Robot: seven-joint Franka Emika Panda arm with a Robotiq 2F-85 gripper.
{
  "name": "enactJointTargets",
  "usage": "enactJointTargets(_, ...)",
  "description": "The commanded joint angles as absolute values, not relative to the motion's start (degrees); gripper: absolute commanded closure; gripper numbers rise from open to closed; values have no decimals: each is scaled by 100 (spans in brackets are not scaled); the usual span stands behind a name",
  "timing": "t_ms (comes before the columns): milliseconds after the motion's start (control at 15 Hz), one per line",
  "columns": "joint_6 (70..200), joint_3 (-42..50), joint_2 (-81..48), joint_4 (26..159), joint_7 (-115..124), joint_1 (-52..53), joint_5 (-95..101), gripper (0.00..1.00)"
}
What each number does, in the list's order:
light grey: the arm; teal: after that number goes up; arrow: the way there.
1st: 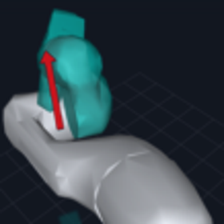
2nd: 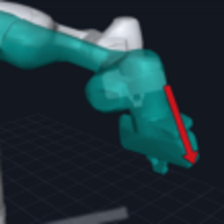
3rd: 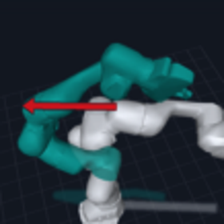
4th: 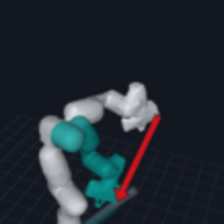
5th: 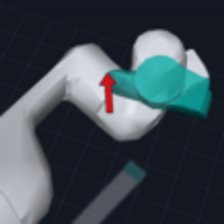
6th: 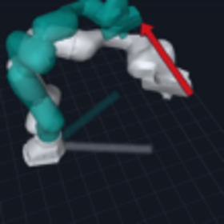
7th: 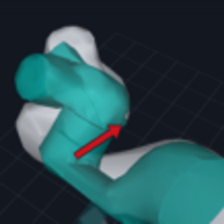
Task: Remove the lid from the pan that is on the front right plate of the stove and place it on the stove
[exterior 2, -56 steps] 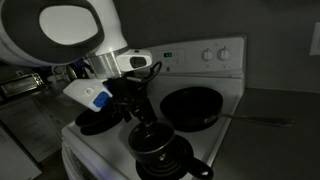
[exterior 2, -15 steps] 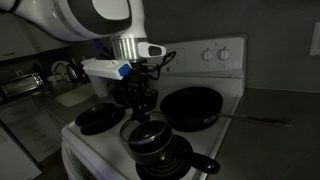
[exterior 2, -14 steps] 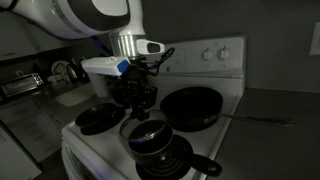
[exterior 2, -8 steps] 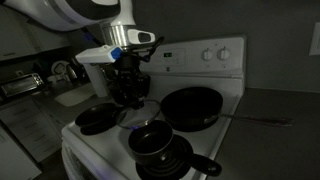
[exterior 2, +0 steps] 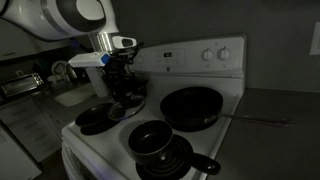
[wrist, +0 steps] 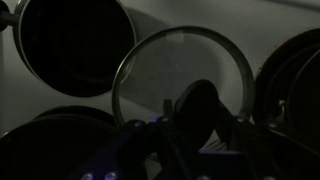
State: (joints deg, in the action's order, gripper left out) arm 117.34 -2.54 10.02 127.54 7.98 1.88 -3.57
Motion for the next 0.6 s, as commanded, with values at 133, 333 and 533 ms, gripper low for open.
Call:
enactJointTargets(133,12340,-373,384,12677,971,326,-771,83)
enactJointTargets(333,12593,-388,64,12711,978,344,-815,83)
enactJointTargets(533,12680,-381,-225,12757,930,338,-878,83)
